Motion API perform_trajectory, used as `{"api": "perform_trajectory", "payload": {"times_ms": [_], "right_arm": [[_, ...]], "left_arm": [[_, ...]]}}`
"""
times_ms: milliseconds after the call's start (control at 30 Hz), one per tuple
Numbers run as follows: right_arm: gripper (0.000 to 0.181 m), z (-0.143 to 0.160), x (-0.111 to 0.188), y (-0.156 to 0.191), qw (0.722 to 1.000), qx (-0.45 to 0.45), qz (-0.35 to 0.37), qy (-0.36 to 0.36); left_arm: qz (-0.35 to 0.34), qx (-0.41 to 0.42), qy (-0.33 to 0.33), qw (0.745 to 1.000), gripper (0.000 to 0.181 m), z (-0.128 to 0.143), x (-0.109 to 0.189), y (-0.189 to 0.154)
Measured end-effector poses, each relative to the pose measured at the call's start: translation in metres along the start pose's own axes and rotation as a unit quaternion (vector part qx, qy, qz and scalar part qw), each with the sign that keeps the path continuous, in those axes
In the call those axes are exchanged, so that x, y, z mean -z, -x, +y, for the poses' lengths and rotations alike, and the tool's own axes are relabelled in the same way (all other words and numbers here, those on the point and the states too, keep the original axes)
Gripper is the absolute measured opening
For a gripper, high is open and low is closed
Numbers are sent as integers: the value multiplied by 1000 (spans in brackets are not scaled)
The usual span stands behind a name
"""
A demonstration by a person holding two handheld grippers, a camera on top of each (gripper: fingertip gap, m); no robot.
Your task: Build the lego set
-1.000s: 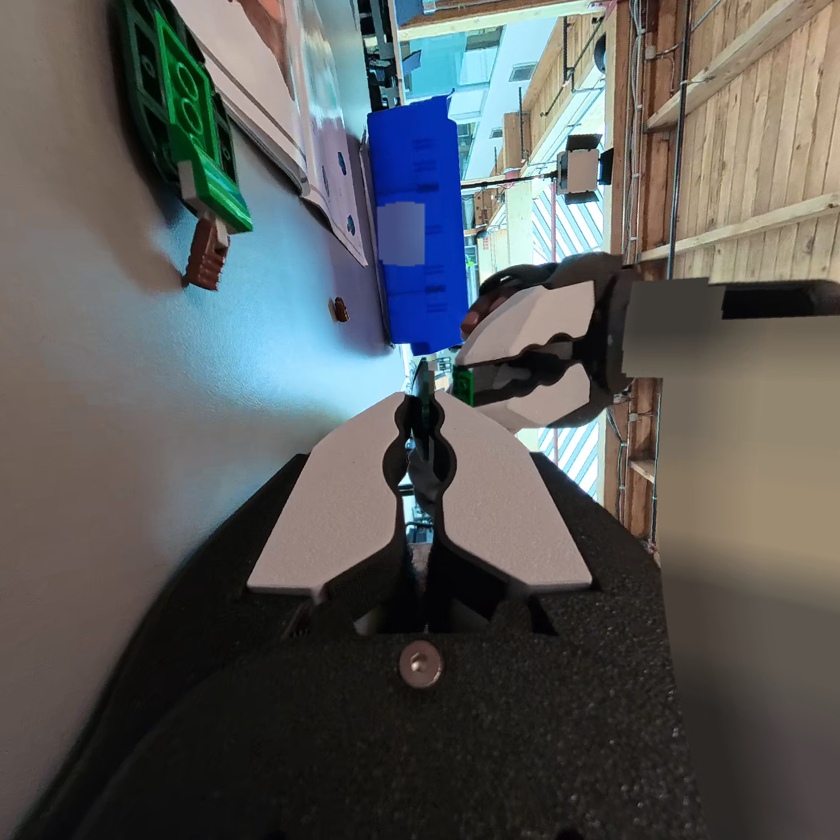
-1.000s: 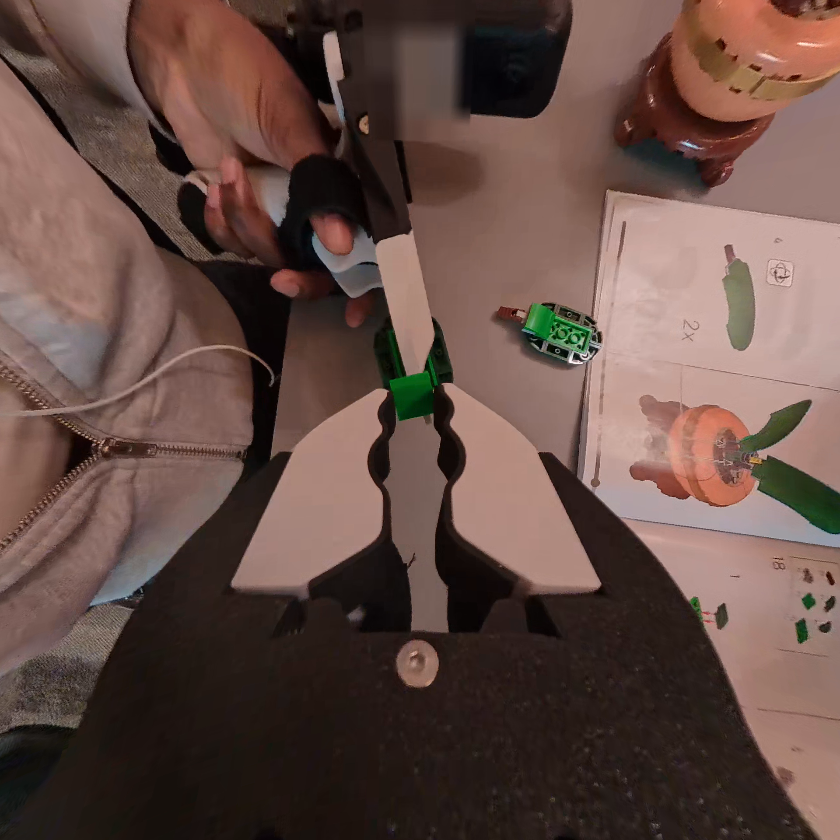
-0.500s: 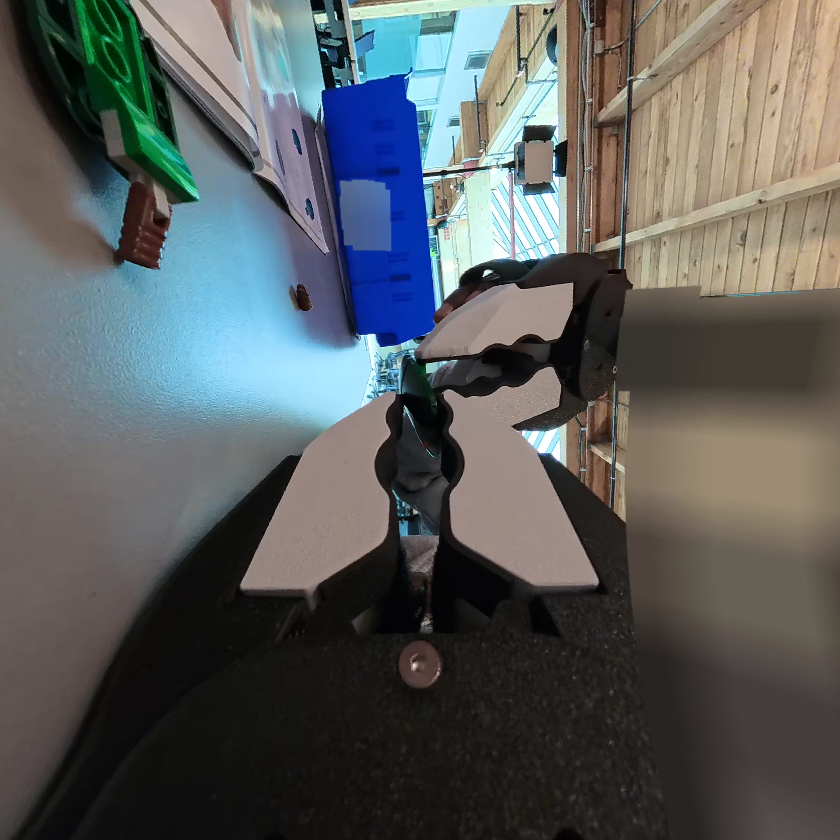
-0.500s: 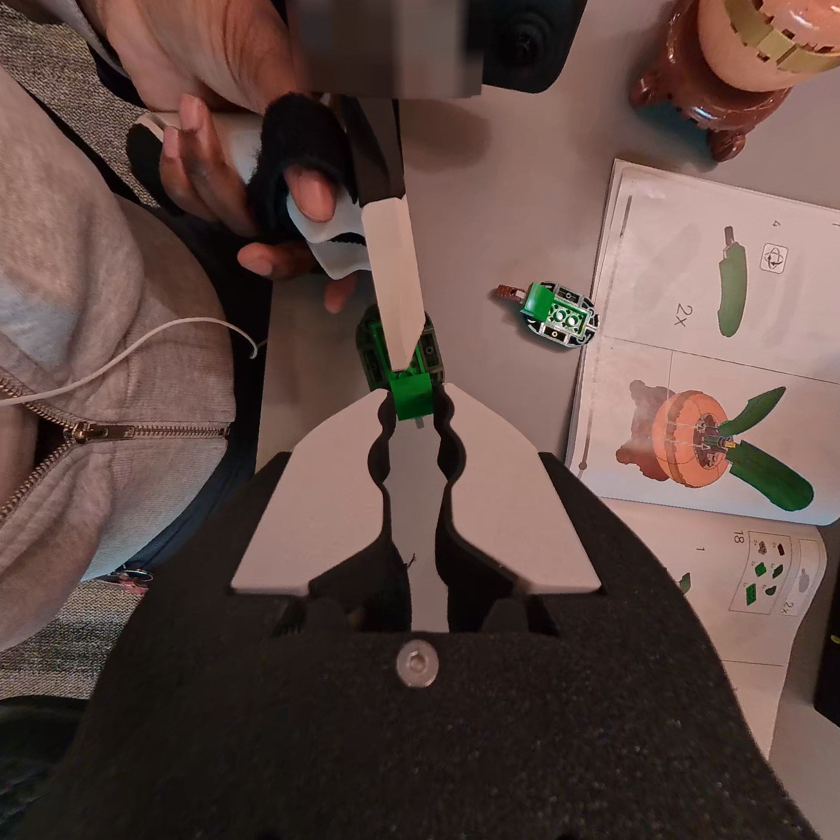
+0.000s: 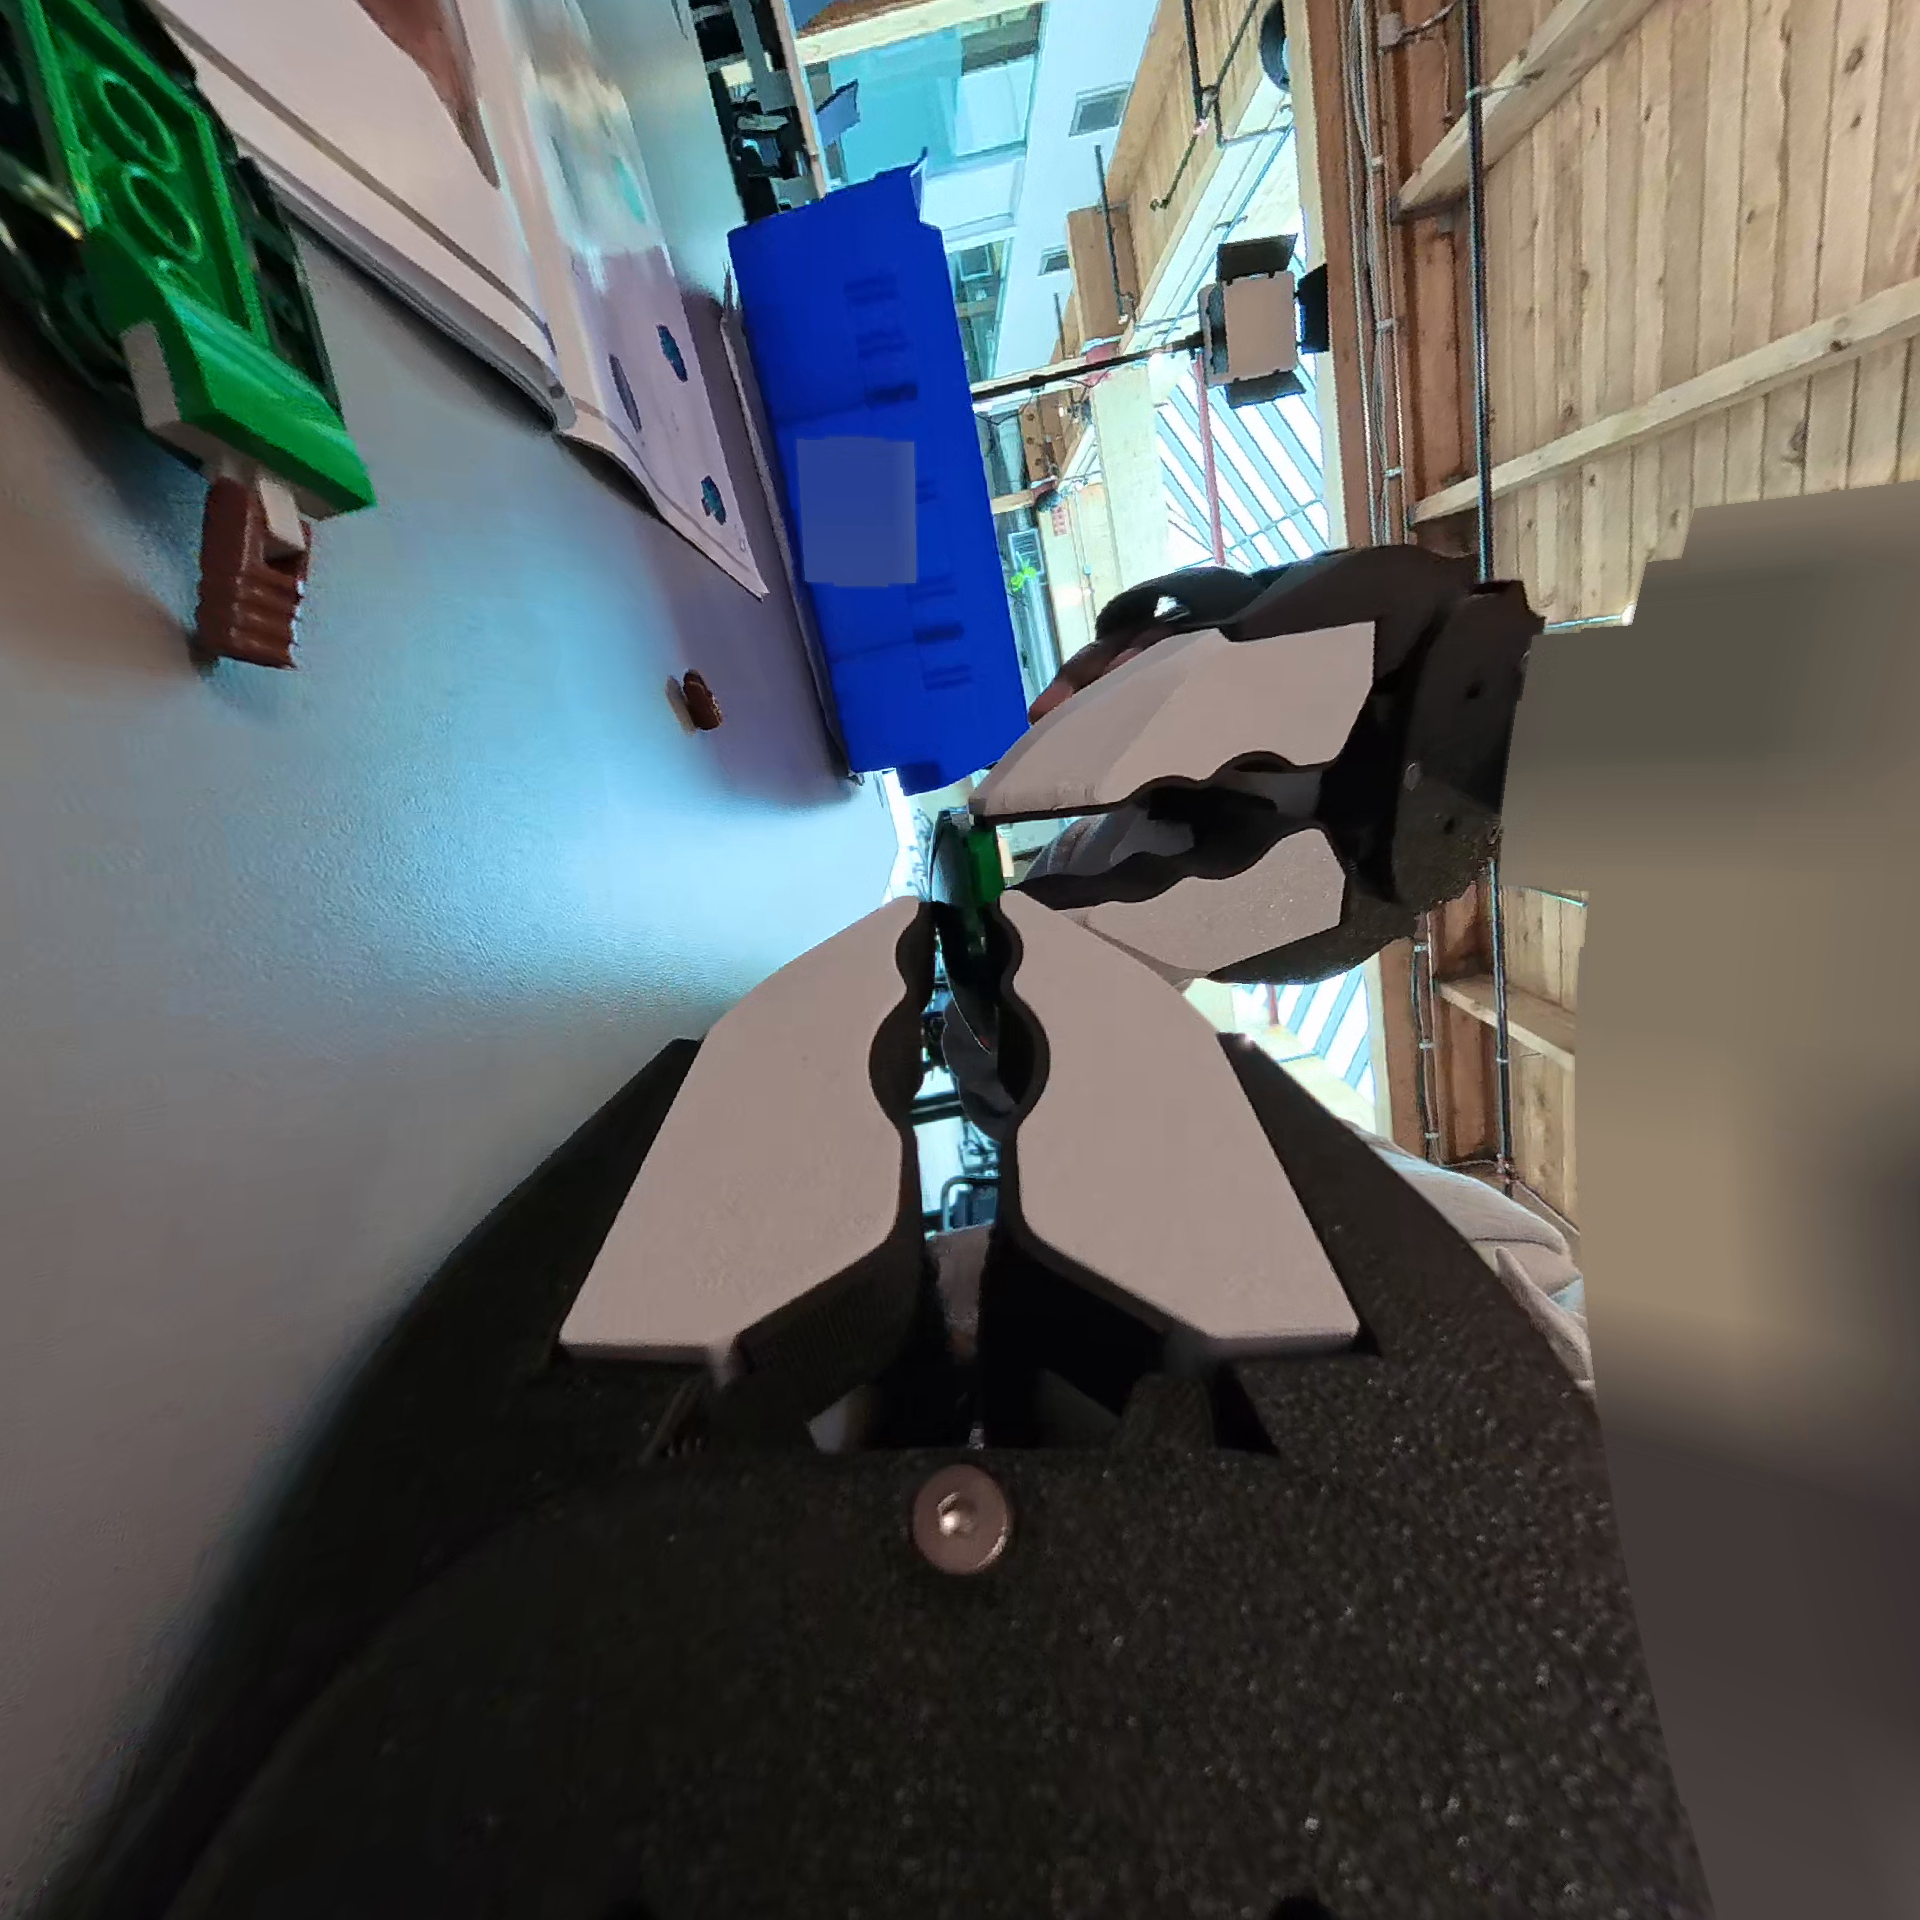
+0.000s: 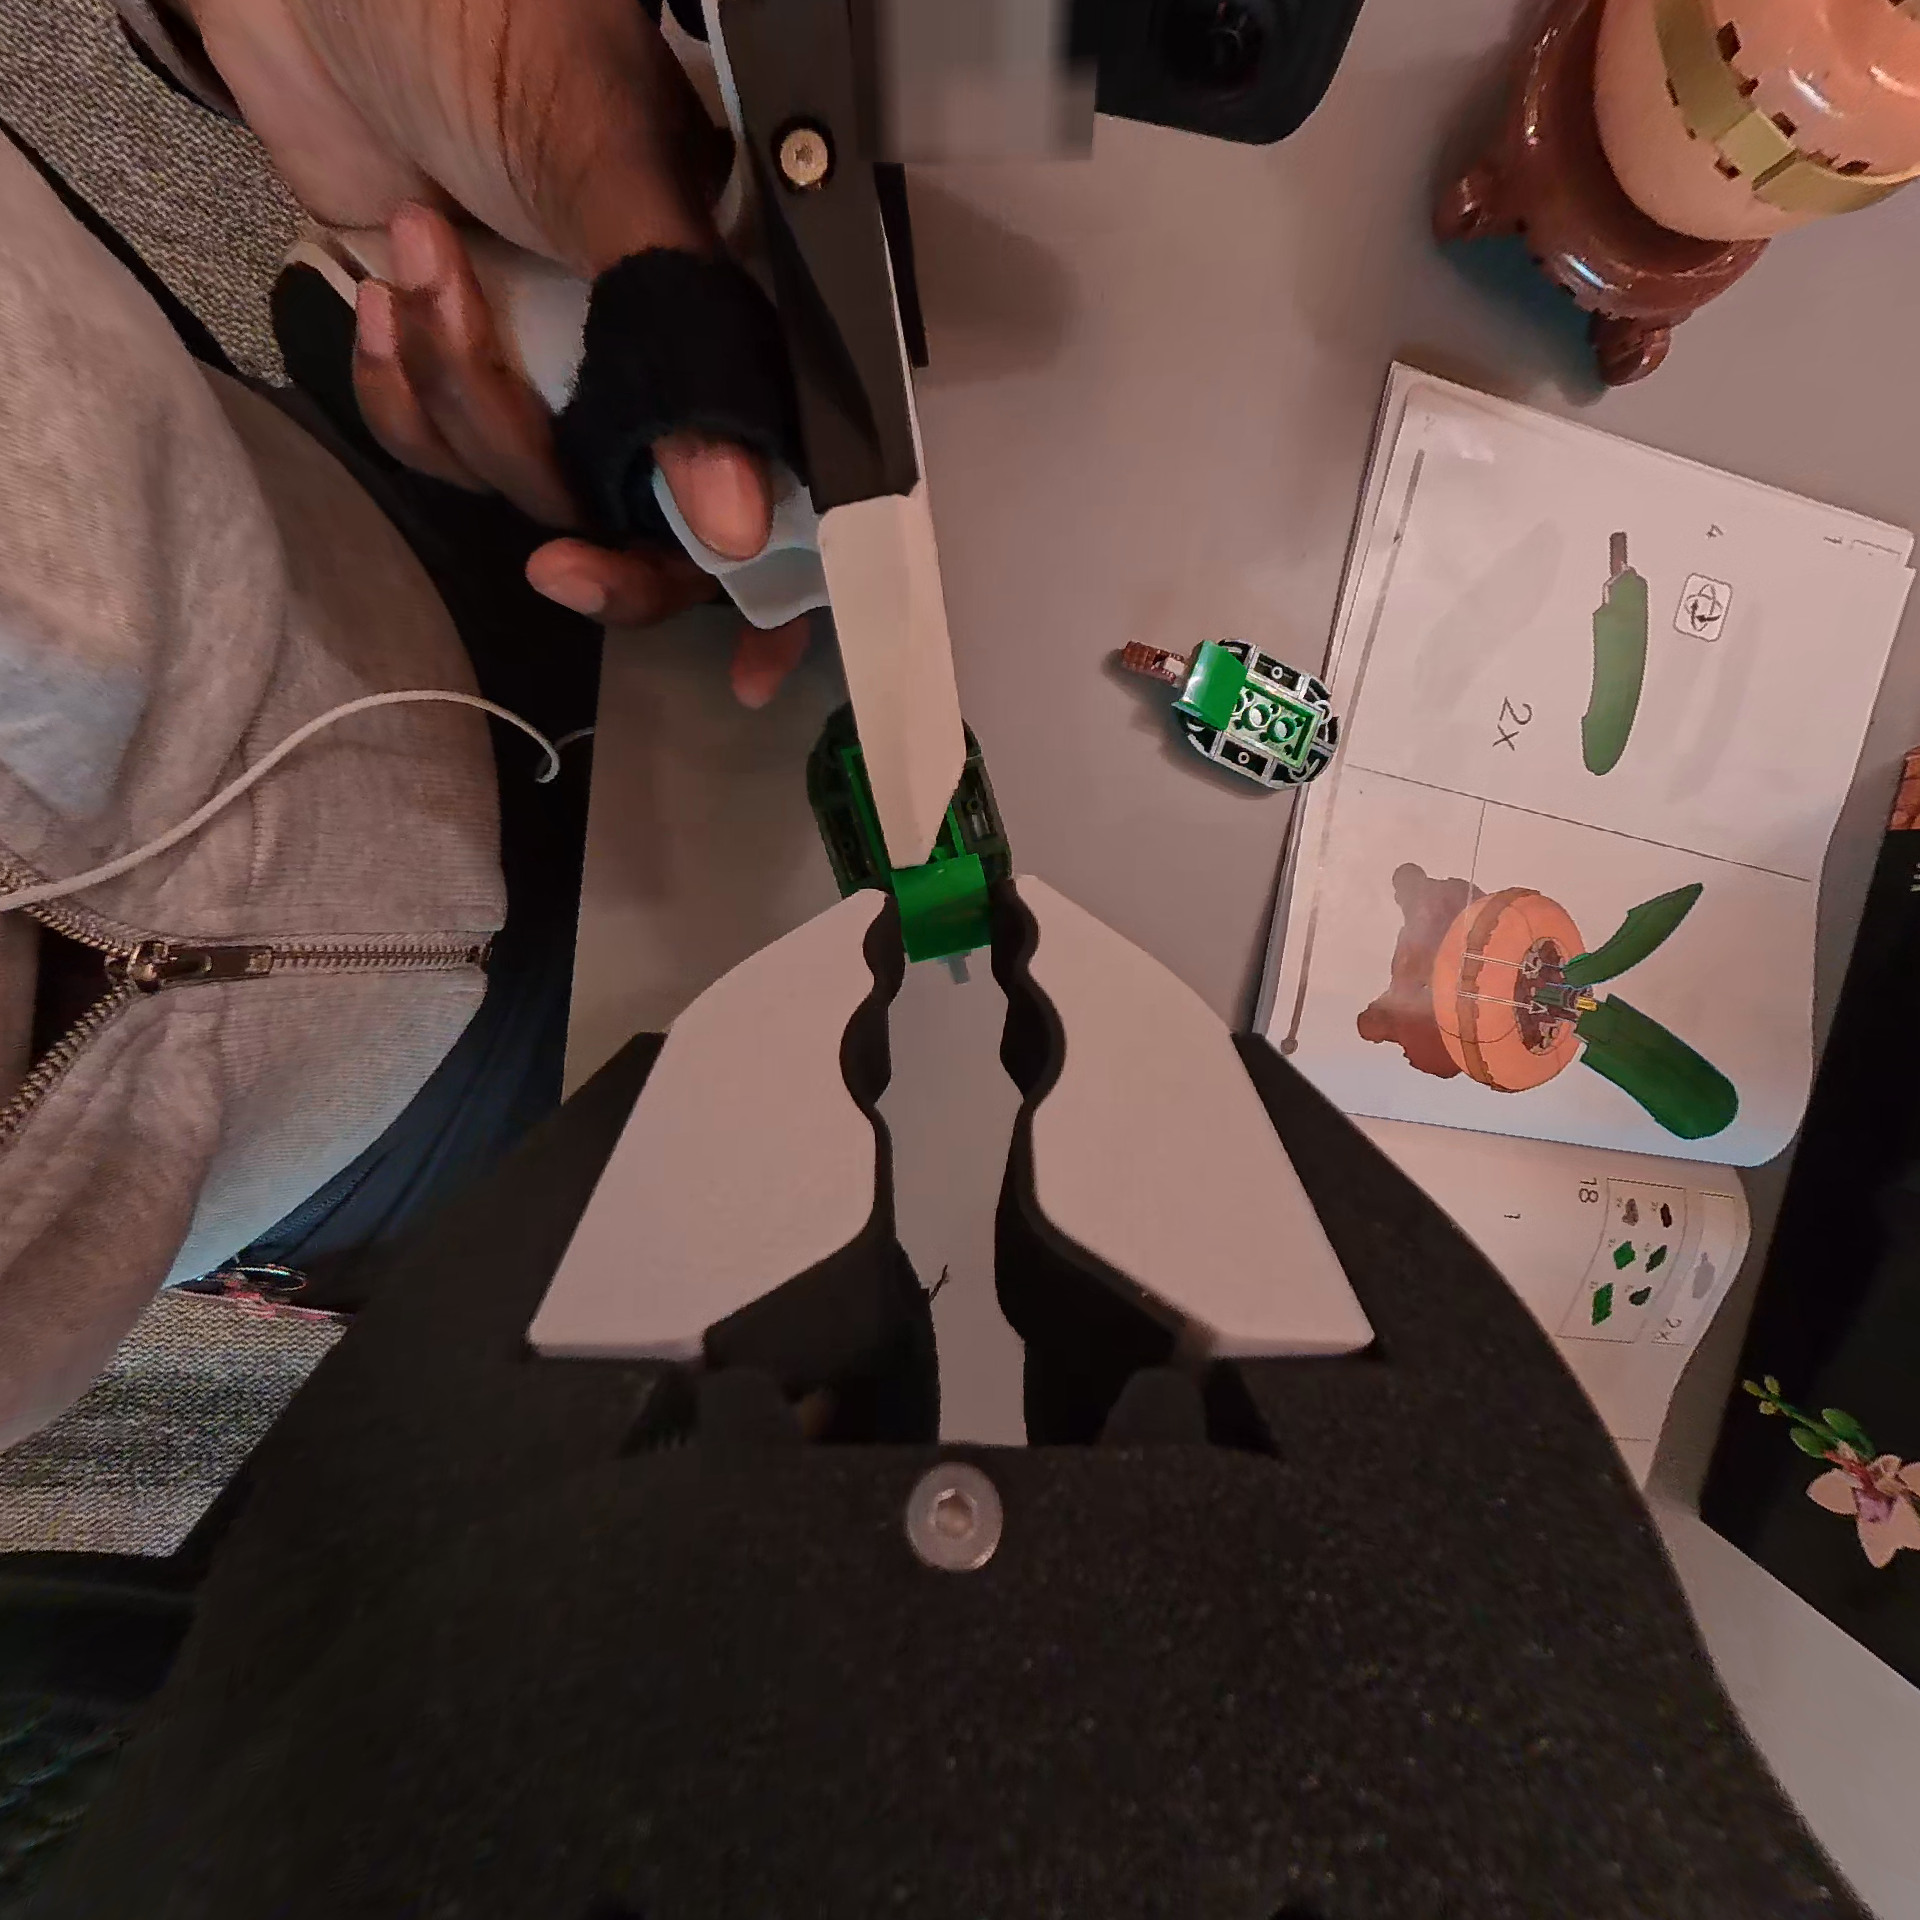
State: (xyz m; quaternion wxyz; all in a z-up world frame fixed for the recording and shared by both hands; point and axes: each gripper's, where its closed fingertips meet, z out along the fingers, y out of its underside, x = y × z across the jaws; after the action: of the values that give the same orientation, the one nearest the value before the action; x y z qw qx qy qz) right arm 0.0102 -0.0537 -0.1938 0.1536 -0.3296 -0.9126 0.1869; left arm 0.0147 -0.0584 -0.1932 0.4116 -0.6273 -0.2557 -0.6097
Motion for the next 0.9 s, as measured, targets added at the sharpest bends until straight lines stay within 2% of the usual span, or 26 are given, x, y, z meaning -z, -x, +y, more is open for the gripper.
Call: {"api": "perform_trajectory", "payload": {"times_ms": [433, 633, 900], "right_arm": [[16, -2, 3, 1, 1000, 23, 10, 3], [16, -5, 5, 2, 999, 34, 8, -6], [16, -5, 3, 2, 998, 53, 13, -6]], "left_arm": [[28, 8, 0, 1000, 12, 0, 2, -7], [20, 7, 2, 1000, 5, 1, 1, -5], [34, 15, -1, 999, 11, -1, 2, -8]]}}
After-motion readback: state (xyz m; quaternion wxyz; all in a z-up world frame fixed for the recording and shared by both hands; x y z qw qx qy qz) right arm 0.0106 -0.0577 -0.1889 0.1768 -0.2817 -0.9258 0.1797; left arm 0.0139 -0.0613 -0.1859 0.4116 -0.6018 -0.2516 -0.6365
